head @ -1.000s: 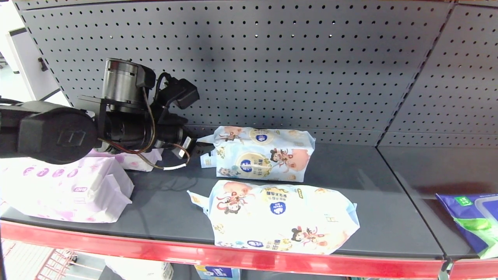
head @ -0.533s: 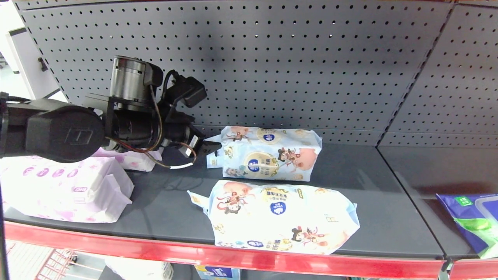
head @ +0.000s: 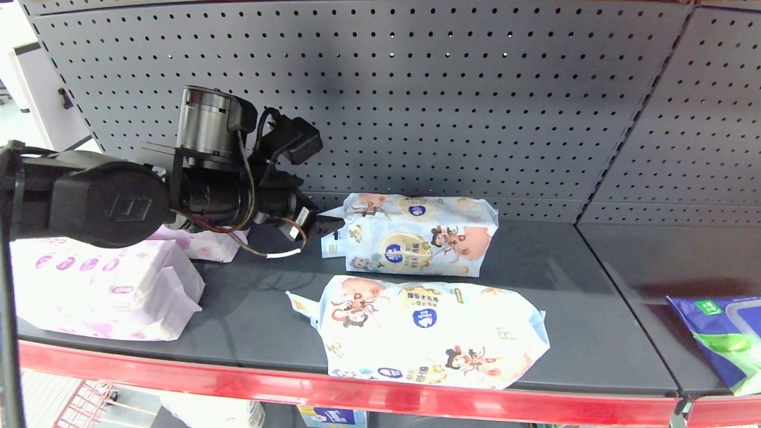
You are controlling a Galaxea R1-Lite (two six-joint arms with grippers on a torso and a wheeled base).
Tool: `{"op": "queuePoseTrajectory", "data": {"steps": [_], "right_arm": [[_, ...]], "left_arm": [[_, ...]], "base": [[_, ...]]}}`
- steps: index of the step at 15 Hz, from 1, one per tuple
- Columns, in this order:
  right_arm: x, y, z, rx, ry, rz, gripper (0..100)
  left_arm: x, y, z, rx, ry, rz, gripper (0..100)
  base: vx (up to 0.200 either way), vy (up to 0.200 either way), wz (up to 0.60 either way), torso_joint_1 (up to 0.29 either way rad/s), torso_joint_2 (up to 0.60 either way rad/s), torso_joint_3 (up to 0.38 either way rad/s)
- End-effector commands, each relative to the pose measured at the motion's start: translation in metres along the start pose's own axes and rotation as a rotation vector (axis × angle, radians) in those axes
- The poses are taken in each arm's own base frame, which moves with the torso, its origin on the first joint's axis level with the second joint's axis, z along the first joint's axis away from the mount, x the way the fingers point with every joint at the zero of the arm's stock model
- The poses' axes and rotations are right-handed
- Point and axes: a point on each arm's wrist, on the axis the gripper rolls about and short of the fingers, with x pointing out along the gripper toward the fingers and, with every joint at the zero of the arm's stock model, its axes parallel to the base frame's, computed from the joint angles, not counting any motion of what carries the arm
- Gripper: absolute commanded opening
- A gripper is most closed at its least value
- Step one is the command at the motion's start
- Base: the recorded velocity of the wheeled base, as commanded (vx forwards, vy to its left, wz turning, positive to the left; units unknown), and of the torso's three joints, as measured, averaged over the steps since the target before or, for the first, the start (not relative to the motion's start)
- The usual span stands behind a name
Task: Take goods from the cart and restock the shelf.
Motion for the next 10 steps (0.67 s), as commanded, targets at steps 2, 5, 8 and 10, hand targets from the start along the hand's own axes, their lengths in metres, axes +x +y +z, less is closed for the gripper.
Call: {"op": "queuePoseTrajectory", "data": {"steps": [2, 5, 8, 10], "right_arm": [[0.000, 0.000, 0.000, -0.001, 0.002, 0.000, 100], [0.000, 0.000, 0.000, -0.001, 0.002, 0.000, 100], [0.001, 0.000, -0.002, -0.002, 0.010, 0.001, 100], [0.002, 0.000, -0.003, -0.002, 0.013, 0.000, 100]], "left_arm": [[-0.003, 0.002, 0.000, -0.001, -0.001, 0.008, 100], [-0.022, 0.011, 0.001, -0.020, -0.020, 0.049, 100], [-0.095, -0.004, -0.014, -0.118, -0.050, 0.085, 100], [-0.127, -0.017, -0.033, -0.145, -0.048, 0.098, 100]], "base": [[0.000, 0.000, 0.00, 0.000, 0.00, 0.000], [0.000, 0.000, 0.00, 0.000, 0.00, 0.000], [0.000, 0.000, 0.00, 0.000, 0.00, 0.000], [0.000, 0.000, 0.00, 0.000, 0.00, 0.000]]}}
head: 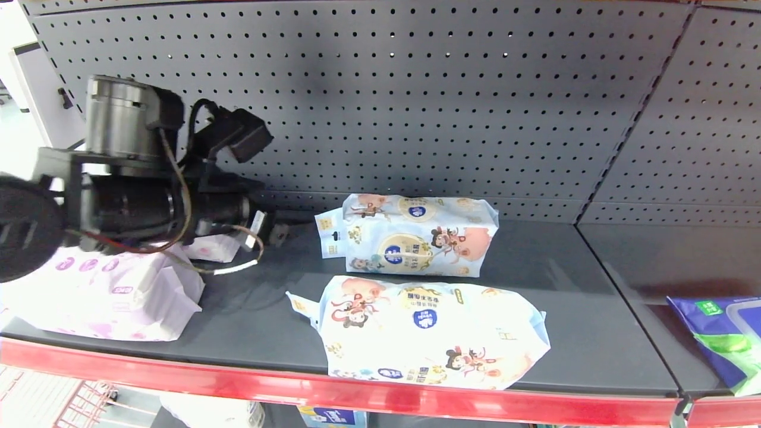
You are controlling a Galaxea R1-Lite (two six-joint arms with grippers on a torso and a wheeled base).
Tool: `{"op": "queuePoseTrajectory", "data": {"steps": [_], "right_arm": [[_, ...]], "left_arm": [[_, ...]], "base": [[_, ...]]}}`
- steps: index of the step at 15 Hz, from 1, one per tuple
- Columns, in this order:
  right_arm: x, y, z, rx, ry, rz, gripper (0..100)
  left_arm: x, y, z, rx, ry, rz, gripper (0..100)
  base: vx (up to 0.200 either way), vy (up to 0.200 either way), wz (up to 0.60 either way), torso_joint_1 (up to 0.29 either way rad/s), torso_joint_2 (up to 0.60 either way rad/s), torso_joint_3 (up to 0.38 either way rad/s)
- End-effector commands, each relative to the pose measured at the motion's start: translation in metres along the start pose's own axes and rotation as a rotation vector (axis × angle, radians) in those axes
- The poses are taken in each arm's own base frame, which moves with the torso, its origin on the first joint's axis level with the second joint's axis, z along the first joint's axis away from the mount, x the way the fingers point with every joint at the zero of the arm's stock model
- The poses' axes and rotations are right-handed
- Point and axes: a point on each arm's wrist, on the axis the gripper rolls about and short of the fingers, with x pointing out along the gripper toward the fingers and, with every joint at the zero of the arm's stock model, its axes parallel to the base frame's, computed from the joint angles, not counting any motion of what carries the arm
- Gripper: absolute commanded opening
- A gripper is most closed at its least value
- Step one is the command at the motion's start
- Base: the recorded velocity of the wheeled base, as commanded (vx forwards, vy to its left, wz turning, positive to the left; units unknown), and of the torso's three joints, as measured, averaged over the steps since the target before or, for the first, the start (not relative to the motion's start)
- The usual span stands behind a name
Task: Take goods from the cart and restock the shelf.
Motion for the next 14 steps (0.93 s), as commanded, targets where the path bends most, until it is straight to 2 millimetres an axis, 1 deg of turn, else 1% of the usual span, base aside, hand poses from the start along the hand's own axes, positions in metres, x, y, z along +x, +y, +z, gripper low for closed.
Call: {"op": "queuePoseTrajectory", "data": {"steps": [1, 2, 3, 4, 5, 6, 7, 8, 9, 10, 11, 12, 14], "right_arm": [[0.002, 0.001, -0.003, -0.001, 0.014, 0.003, 100], [0.002, 0.001, -0.005, -0.002, 0.020, 0.004, 100], [0.003, 0.001, -0.006, -0.003, 0.027, 0.004, 100], [0.004, 0.002, -0.009, -0.004, 0.038, 0.006, 100], [0.005, 0.002, -0.011, -0.007, 0.045, 0.006, 100], [0.006, 0.002, -0.011, -0.005, 0.035, 0.007, 100], [0.006, 0.002, -0.011, -0.005, 0.035, 0.005, 100], [0.006, 0.002, -0.011, -0.005, 0.033, 0.004, 100], [0.006, 0.002, -0.011, -0.007, 0.033, 0.004, 100], [0.006, 0.002, -0.011, -0.010, 0.034, -0.001, 100], [0.006, 0.002, -0.011, -0.010, 0.034, -0.001, 100], [0.006, 0.001, -0.011, -0.010, 0.036, -0.016, 100], [0.006, 0.001, -0.010, -0.010, 0.034, -0.019, 100]], "left_arm": [[-0.082, -0.015, -0.026, -0.055, -0.070, 0.039, 100], [-0.092, -0.017, -0.029, -0.062, -0.088, 0.044, 100], [-0.107, -0.020, -0.033, -0.082, -0.115, 0.050, 100], [-0.121, -0.024, -0.041, -0.112, -0.123, 0.050, 100], [-0.137, -0.030, -0.054, -0.128, -0.111, 0.043, 100], [-0.153, -0.039, -0.071, -0.126, -0.078, 0.014, 100], [-0.157, -0.043, -0.079, -0.122, -0.061, -0.001, 100], [-0.158, -0.046, -0.085, -0.116, -0.054, -0.019, 100], [-0.158, -0.048, -0.087, -0.112, -0.050, -0.030, 100], [-0.156, -0.054, -0.089, -0.092, -0.044, -0.077, 100], [-0.156, -0.054, -0.089, -0.092, -0.044, -0.077, 100], [-0.146, -0.060, -0.087, -0.069, -0.013, -0.136, 100], [-0.128, -0.061, -0.083, -0.058, 0.027, -0.152, 100]], "base": [[0.000, 0.000, 0.00, 0.000, 0.00, 0.000], [0.000, 0.000, 0.00, 0.000, 0.00, 0.000], [0.000, 0.000, 0.00, 0.000, 0.00, 0.000], [0.000, 0.000, 0.00, 0.000, 0.00, 0.000], [0.000, 0.000, 0.00, 0.000, 0.00, 0.000], [0.000, 0.000, 0.00, 0.000, 0.00, 0.000], [0.000, 0.000, 0.00, 0.000, 0.00, 0.000], [0.000, 0.000, 0.00, 0.000, 0.00, 0.000], [0.000, 0.000, 0.00, 0.000, 0.00, 0.000], [0.000, 0.000, 0.00, 0.000, 0.00, 0.000], [0.000, 0.000, 0.00, 0.000, 0.00, 0.000], [0.000, 0.000, 0.00, 0.000, 0.00, 0.000], [0.000, 0.000, 0.00, 0.000, 0.00, 0.000]]}}
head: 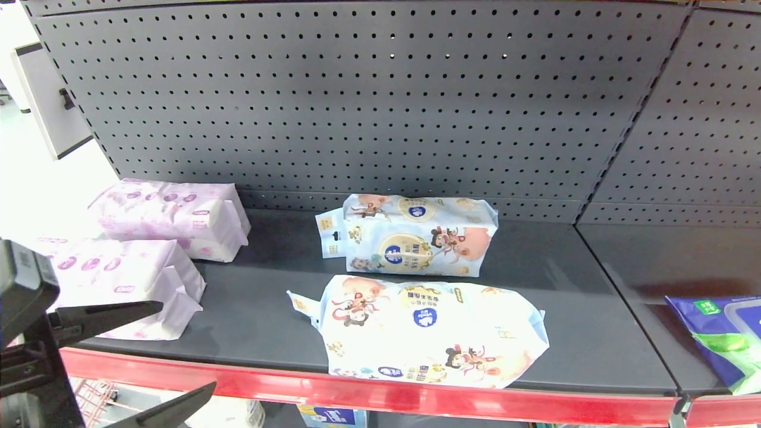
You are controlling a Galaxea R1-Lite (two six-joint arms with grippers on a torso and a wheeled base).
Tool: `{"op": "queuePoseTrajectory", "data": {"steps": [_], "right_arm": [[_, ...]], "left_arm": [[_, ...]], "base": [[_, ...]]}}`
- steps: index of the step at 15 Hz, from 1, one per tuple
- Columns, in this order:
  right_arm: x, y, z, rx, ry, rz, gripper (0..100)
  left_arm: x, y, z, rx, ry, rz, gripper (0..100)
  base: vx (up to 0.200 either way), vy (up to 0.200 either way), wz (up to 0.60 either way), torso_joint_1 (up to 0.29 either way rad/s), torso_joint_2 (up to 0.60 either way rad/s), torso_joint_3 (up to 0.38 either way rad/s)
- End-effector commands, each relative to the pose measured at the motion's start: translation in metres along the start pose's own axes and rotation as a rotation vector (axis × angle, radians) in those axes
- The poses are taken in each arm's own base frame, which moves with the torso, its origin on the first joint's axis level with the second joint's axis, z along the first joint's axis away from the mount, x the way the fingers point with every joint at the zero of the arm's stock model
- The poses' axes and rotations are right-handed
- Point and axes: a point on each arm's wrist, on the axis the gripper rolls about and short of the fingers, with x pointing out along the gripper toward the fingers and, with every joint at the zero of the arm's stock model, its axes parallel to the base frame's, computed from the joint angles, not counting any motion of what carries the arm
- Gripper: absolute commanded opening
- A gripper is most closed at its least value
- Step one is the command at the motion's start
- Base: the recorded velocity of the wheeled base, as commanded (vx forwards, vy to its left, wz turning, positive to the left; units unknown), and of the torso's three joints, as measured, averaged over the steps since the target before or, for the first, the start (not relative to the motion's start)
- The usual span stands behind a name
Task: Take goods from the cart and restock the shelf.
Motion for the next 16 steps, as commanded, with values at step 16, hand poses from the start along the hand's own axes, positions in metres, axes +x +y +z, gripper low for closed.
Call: {"op": "queuePoseTrajectory", "data": {"steps": [16], "right_arm": [[0.000, 0.000, 0.000, 0.001, 0.001, -0.002, 100]], "left_arm": [[0.090, -0.004, 0.023, 0.036, 0.070, -0.073, 100]], "base": [[0.000, 0.000, 0.00, 0.000, 0.00, 0.000]]}}
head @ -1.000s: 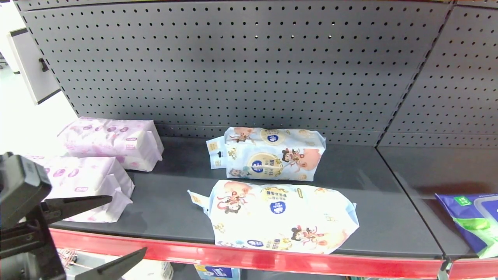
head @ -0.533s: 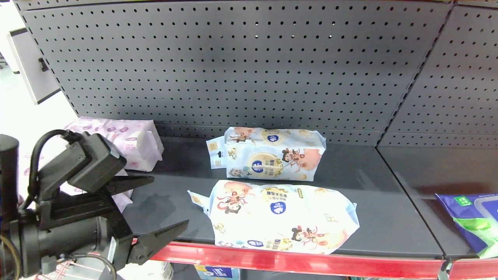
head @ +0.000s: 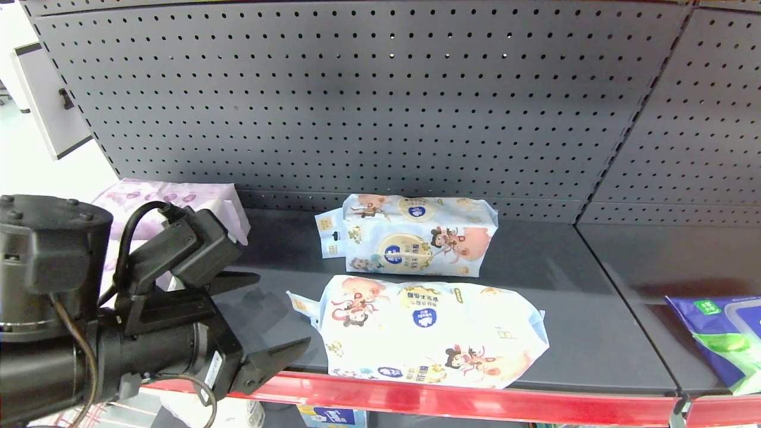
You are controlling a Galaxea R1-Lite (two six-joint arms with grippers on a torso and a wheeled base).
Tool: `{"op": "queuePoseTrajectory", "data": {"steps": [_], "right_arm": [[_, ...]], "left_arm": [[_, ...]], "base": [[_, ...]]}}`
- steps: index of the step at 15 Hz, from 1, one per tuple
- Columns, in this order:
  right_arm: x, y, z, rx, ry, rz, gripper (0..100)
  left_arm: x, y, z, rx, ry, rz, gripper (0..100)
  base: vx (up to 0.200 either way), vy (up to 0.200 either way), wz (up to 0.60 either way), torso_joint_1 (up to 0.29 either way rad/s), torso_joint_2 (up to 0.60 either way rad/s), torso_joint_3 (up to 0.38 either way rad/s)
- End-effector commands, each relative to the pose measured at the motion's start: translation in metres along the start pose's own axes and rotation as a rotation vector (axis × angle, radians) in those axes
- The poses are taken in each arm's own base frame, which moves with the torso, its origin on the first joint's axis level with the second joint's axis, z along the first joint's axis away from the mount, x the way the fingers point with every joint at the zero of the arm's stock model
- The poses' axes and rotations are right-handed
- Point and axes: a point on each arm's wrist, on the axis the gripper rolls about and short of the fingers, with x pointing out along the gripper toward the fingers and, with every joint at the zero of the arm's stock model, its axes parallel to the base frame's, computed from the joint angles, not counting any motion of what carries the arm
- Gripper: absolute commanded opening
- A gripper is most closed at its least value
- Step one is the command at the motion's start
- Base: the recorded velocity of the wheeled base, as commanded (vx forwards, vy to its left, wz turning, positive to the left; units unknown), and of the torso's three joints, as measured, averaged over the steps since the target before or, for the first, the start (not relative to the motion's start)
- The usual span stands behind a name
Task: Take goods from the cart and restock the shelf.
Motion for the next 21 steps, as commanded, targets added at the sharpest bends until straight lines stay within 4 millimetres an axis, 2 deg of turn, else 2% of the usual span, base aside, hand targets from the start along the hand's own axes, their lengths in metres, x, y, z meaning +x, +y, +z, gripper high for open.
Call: {"op": "queuePoseTrajectory", "data": {"steps": [1, 10, 21], "right_arm": [[0.000, 0.000, 0.000, 0.000, 0.001, 0.001, 100], [0.000, 0.000, 0.000, 0.002, -0.001, 0.001, 100], [0.000, 0.000, 0.000, 0.002, -0.001, 0.001, 100]], "left_arm": [[0.009, 0.001, 0.001, -0.002, 0.022, -0.004, 100], [0.029, 0.005, 0.016, -0.001, 0.023, -0.009, 100], [0.022, -0.005, 0.018, 0.020, 0.002, -0.048, 100]], "base": [[0.000, 0.000, 0.00, 0.000, 0.00, 0.000], [0.000, 0.000, 0.00, 0.000, 0.00, 0.000], [0.000, 0.000, 0.00, 0.000, 0.00, 0.000]]}}
